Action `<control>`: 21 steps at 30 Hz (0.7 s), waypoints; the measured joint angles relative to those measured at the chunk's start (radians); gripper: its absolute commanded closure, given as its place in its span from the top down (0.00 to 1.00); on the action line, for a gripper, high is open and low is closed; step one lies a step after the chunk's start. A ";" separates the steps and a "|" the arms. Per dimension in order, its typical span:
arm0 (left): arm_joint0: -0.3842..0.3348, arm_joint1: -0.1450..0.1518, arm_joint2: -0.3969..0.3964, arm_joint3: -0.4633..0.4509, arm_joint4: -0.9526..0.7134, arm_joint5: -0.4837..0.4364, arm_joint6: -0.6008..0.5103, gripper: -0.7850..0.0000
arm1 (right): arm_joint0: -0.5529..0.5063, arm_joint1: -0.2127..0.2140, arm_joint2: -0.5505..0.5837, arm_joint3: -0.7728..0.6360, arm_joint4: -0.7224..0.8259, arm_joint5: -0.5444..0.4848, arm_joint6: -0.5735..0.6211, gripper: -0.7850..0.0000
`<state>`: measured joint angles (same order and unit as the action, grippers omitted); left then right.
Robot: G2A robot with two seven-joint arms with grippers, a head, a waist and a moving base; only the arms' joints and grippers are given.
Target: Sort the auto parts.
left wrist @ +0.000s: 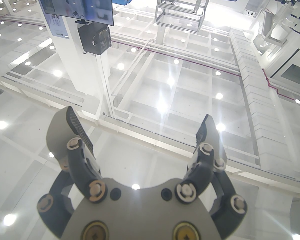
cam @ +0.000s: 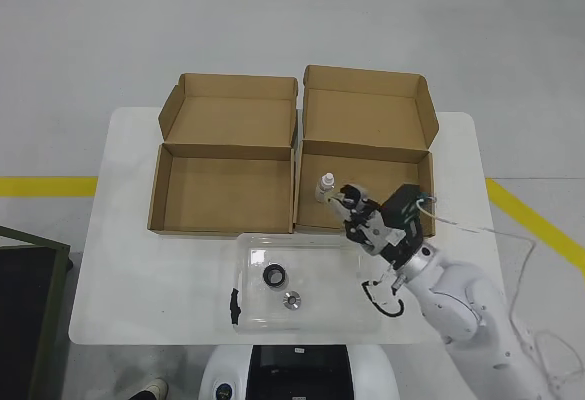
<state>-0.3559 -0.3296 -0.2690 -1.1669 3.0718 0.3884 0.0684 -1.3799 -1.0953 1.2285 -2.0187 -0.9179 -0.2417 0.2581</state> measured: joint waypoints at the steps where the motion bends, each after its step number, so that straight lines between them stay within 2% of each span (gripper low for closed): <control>1: 0.000 0.000 0.000 0.000 0.000 0.000 0.000 1.00 | 0.004 0.000 0.001 0.000 -0.029 0.022 0.024 0.00; 9: 0.000 0.000 0.000 0.000 0.000 0.000 0.000 1.00 | 0.046 -0.002 -0.013 0.035 -0.143 0.096 0.179 0.00; 21: 0.000 0.000 0.000 0.000 0.000 0.000 0.000 1.00 | 0.187 -0.027 -0.114 0.155 -0.226 0.152 0.361 0.00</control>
<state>-0.3559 -0.3296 -0.2690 -1.1669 3.0718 0.3884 0.0684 -1.1924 -1.1219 1.1150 -1.8635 -1.1434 -0.0894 0.6194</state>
